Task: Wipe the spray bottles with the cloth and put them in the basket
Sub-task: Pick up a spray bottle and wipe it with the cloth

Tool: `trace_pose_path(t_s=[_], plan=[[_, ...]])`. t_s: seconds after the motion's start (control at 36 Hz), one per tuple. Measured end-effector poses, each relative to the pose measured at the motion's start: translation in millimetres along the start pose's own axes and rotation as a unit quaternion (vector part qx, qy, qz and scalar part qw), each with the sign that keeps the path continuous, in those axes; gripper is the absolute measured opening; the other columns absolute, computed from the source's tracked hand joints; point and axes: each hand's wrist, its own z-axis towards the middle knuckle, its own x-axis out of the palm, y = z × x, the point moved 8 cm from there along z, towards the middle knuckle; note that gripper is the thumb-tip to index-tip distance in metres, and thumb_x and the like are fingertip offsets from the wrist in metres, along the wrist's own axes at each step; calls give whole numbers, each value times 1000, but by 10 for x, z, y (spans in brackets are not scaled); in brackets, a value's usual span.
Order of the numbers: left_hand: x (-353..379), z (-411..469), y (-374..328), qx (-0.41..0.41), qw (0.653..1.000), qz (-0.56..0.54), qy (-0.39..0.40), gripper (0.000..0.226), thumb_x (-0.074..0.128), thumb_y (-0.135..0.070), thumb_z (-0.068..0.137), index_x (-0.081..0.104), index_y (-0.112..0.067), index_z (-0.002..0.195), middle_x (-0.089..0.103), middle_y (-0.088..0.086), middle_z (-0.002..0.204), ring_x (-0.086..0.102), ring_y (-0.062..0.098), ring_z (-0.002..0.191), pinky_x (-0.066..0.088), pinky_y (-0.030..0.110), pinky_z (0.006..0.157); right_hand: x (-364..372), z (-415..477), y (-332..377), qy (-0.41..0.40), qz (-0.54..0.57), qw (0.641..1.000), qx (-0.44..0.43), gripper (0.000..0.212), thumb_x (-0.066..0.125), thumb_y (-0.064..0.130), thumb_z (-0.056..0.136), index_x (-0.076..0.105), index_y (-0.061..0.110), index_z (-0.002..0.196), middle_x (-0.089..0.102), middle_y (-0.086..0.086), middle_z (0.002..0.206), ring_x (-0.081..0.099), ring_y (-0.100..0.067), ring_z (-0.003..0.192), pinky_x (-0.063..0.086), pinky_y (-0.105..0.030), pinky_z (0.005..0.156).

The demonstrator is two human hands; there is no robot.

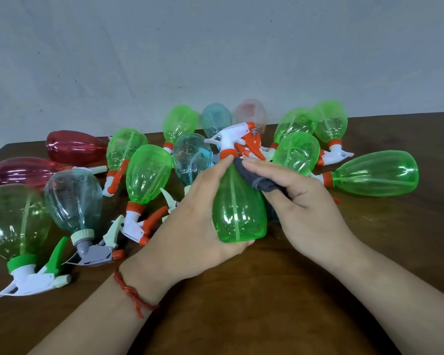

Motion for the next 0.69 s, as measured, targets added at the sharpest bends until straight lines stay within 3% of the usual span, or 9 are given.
trace_pose_path(t_s=[0.06, 0.17, 0.39, 0.44, 0.56, 0.64, 0.69], plan=[[-43, 2, 26, -19, 999, 2, -30, 123, 101, -36, 71, 26, -26, 168, 42, -14, 158, 43, 3, 149, 36, 18, 120, 25, -15, 39, 9, -34, 999, -27, 48, 57, -11, 101, 74, 22, 131, 66, 16, 141, 54, 2, 138, 38, -20, 119], [-177, 19, 137, -71, 994, -12, -83, 122, 101, -40, 67, 30, -37, 165, 47, -19, 155, 45, 1, 146, 39, 22, 120, 91, -57, 137, 40, -85, 993, -72, 65, 52, -24, 90, 74, 21, 132, 63, 16, 145, 52, 3, 140, 37, -19, 119], [-315, 5, 232, -128, 981, -17, -148, 120, 102, -49, 63, 35, -39, 161, 53, -15, 150, 52, 0, 138, 44, 25, 116, 127, -76, 162, 68, -90, 990, -79, 69, 49, -25, 87, 75, 22, 131, 63, 18, 145, 52, 3, 139, 39, -21, 119], [-309, 4, 240, -134, 978, -18, -156, 120, 101, -50, 64, 34, -38, 162, 50, -17, 150, 48, -6, 138, 40, 17, 115, 131, -73, 167, 67, -93, 990, -79, 70, 50, -24, 88, 74, 24, 133, 62, 18, 146, 51, 5, 139, 37, -18, 119], [-280, 11, 214, -117, 982, 18, -147, 123, 100, -47, 65, 32, -28, 165, 43, -16, 149, 38, -22, 131, 26, -4, 105, 139, -69, 140, 61, -99, 990, -80, 70, 50, -23, 89, 72, 25, 136, 61, 19, 147, 49, 6, 140, 35, -18, 120], [-224, 20, 129, -73, 989, 61, -110, 122, 97, -44, 66, 32, -20, 166, 43, -9, 151, 40, -6, 139, 23, -3, 108, 121, -52, 88, 47, -88, 993, -70, 67, 51, -21, 92, 70, 25, 138, 60, 18, 147, 49, 5, 141, 35, -18, 120], [-159, 17, 75, -52, 994, 58, -80, 120, 97, -43, 68, 31, -21, 166, 44, -7, 152, 42, -4, 141, 26, -1, 109, 93, -32, 63, 38, -71, 995, -55, 59, 54, -15, 98, 70, 26, 138, 61, 19, 147, 49, 6, 141, 34, -17, 120]])
